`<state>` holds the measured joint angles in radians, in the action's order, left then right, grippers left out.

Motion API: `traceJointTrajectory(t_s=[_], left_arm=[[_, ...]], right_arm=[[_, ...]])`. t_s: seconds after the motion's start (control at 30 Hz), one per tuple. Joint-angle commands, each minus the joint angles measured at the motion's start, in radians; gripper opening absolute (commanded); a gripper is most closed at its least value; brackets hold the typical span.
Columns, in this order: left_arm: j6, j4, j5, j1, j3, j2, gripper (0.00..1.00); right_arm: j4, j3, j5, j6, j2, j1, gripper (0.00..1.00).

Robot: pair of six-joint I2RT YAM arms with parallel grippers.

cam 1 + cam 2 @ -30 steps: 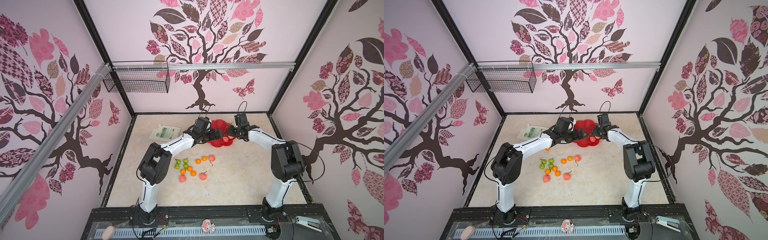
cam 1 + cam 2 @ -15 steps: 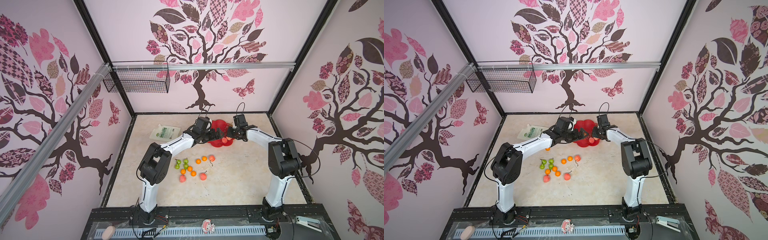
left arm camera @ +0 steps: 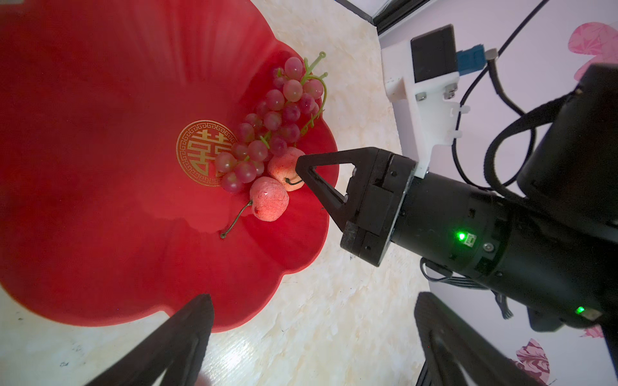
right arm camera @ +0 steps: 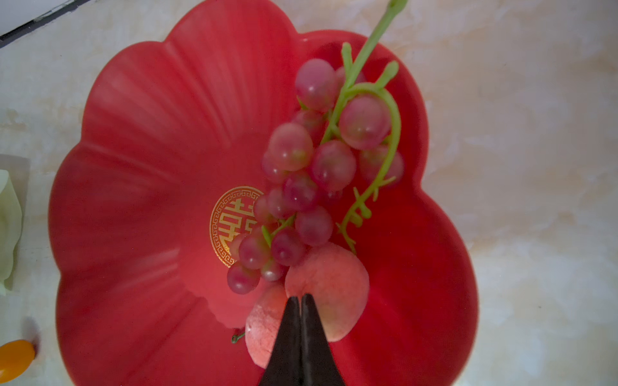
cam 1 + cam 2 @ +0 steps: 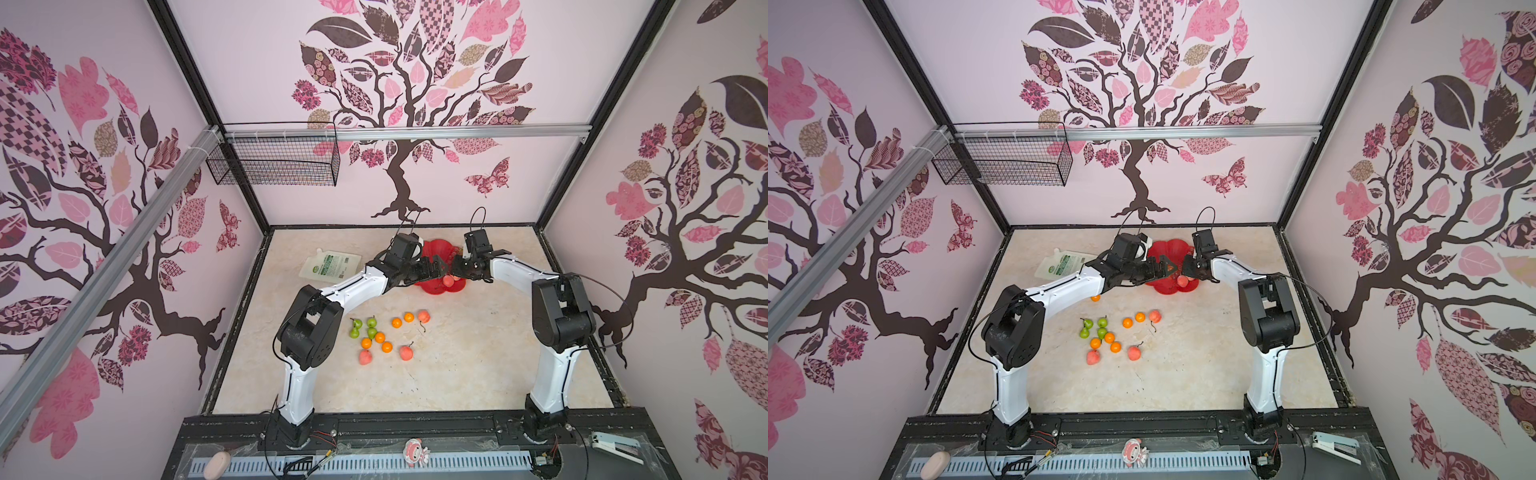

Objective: Place and organize the fake fruits in the fruit bowl
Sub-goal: 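Open the right gripper to release the peach into the bowl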

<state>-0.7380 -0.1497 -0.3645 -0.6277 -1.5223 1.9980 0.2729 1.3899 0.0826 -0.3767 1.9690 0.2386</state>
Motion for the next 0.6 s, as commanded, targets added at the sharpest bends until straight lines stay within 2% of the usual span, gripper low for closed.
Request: traceJointTrajectory(t_s=[0.0, 0.23, 0.37, 0.57], left_arm=[[0.005, 0.012, -0.010, 0.005, -0.011, -0.037, 0.98], [0.047, -0.038, -0.022, 0.002, 0.015, -0.150, 0.98], [0.065, -0.075, -0.022, 0.000, 0.035, -0.204, 0.98], [0.114, -0.133, 0.024, -0.018, 0.129, -0.343, 0.98]], right_arm=[[0.029, 0.043, 0.004, 0.016, 0.006, -0.008, 0.05], [0.008, 0.023, -0.030, 0.028, -0.083, -0.008, 0.26], [0.002, 0.000, -0.049, 0.027, -0.142, -0.008, 0.31], [-0.009, -0.096, -0.075, -0.003, -0.287, 0.004, 0.31]])
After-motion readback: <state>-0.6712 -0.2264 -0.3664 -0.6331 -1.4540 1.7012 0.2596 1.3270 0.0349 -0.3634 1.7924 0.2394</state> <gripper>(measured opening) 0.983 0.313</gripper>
